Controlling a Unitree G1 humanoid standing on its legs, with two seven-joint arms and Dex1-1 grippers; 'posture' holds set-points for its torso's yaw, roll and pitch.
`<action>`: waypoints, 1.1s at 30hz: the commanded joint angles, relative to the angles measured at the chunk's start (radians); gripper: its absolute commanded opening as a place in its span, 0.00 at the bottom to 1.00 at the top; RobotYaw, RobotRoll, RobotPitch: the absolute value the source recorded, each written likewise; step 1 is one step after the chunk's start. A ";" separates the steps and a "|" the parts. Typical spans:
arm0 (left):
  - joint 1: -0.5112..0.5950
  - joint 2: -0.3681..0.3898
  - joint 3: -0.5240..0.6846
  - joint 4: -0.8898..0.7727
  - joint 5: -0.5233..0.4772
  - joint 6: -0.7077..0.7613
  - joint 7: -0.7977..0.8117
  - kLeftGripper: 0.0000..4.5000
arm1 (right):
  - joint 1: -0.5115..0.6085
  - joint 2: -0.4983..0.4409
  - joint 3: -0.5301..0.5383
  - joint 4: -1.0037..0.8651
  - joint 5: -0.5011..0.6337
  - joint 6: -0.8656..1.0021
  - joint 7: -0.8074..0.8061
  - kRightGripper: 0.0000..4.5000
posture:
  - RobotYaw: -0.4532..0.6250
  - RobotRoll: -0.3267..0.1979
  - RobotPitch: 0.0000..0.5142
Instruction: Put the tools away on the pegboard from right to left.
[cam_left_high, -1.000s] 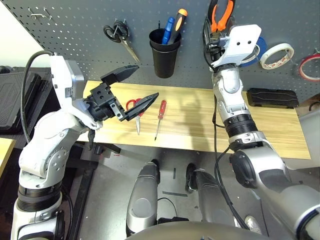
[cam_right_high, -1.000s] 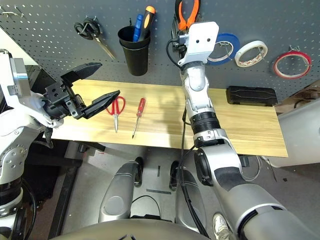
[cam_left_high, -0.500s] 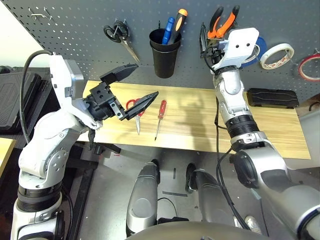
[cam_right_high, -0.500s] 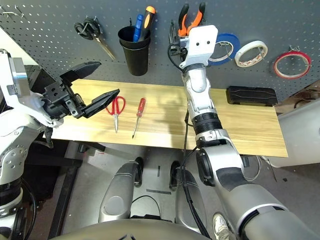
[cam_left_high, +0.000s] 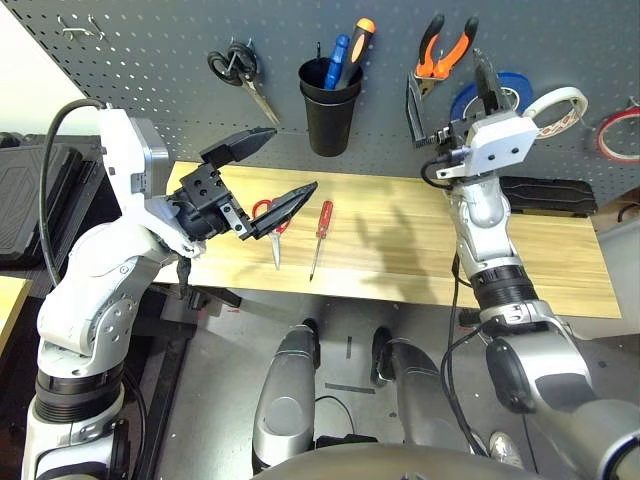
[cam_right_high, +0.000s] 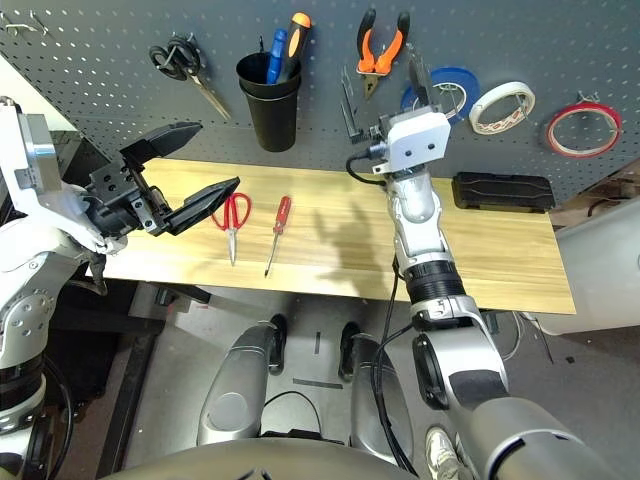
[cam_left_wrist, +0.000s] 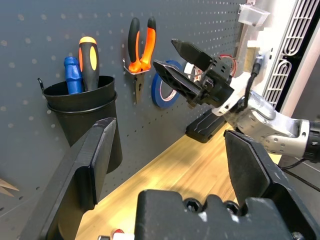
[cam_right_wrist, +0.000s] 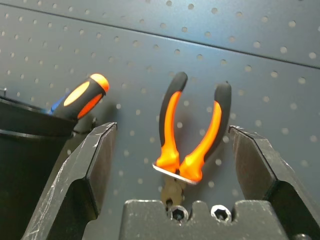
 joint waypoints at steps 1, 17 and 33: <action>0.007 0.001 -0.022 -0.007 0.015 0.003 -0.003 1.00 | 0.044 -0.021 -0.001 -0.051 -0.004 0.020 0.010 0.99 | 0.71 0.62 0.45; 0.021 -0.087 -0.267 0.241 0.295 0.130 0.141 1.00 | 0.402 -0.244 0.188 -0.258 0.053 0.401 0.480 0.99 | 0.67 0.62 0.53; -0.183 -0.370 -0.407 0.737 0.550 0.111 0.309 1.00 | 0.550 -0.303 0.229 -0.339 -0.055 0.596 0.506 0.99 | 0.60 0.62 0.66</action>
